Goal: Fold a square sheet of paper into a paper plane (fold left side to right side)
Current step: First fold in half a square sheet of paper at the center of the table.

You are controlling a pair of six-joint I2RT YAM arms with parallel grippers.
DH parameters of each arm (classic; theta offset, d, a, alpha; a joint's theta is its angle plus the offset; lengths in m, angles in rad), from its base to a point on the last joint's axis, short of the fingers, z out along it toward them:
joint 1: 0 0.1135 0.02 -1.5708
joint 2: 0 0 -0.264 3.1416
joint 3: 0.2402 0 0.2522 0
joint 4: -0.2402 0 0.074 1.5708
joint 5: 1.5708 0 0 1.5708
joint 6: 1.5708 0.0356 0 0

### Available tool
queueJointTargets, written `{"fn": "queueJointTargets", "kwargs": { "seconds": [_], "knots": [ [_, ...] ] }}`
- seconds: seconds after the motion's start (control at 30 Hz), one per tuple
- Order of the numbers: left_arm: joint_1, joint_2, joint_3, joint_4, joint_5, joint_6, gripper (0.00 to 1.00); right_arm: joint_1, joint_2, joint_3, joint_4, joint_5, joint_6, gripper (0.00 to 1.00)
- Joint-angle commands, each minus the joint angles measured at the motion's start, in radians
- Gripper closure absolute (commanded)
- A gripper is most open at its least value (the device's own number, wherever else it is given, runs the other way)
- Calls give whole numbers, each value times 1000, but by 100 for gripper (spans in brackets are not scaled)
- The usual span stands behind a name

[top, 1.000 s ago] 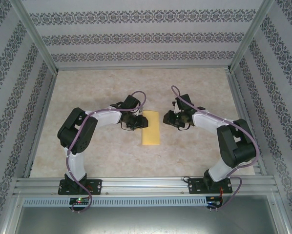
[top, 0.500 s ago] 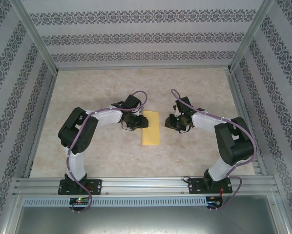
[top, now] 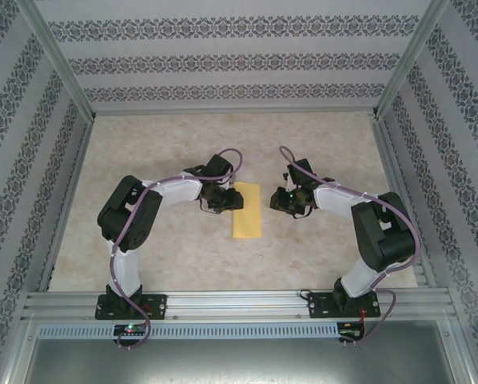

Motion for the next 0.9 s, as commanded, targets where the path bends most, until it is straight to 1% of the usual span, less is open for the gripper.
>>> {"fn": "queueJointTargets", "kwargs": {
  "seconds": [0.0,0.87],
  "knots": [
    [-27,54,6,-50,-34,14,61,10,-28,-2,-15,5,-14,76],
    [-48,83,54,-108,-60,41,61,16,-34,0,-16,-1,-18,76]
  ]
}}
